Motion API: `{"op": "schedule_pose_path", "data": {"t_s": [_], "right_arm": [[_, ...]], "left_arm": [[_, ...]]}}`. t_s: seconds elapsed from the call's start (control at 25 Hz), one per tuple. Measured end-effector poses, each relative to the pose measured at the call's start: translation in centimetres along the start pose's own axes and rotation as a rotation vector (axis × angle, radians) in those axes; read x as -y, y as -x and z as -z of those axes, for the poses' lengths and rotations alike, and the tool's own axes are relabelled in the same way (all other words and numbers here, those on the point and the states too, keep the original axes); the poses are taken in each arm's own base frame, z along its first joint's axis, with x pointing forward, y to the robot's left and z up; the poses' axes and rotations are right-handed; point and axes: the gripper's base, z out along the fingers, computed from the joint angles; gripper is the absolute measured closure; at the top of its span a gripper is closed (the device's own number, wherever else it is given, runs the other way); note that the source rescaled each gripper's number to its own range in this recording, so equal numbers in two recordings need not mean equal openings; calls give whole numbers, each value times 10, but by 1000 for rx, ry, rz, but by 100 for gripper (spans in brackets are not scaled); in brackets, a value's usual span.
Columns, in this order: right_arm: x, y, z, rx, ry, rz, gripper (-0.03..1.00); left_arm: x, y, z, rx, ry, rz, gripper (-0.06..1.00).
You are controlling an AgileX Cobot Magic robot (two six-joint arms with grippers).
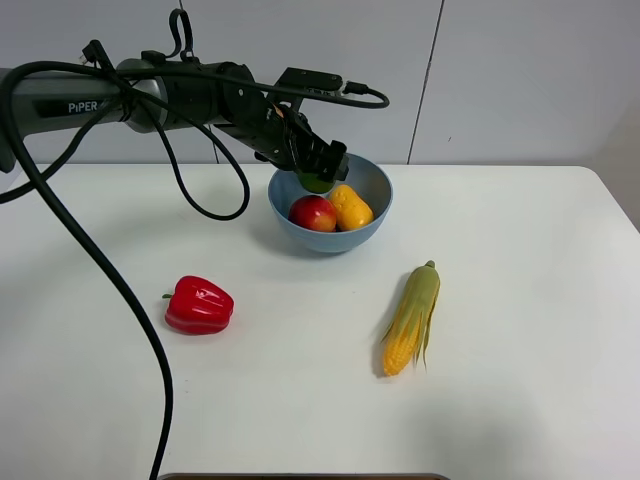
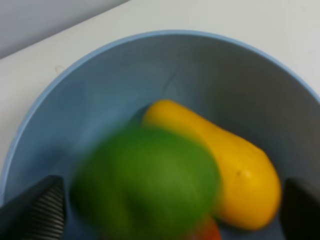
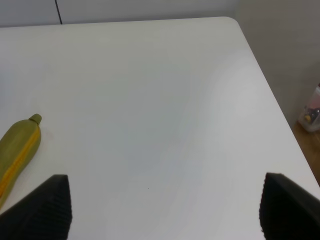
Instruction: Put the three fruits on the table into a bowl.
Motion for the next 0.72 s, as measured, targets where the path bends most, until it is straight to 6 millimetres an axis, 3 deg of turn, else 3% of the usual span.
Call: {"op": "schedule_pose_path", "data": {"t_s": [0.08,0.16,0.44,0.72], "right_arm": [[0,0,0,0,0,0,48],[0,0,0,0,0,0,48],[0,0,0,0,0,0,48],[0,0,0,0,0,0,48]], "left_arm": [[0,0,1,-1,-1,0,4],[1,2,4,-1,-3,-1,-1],[-15,16,43,-42,-4,23,-3],[-56,15,98,-202,6,103,-3]]}}
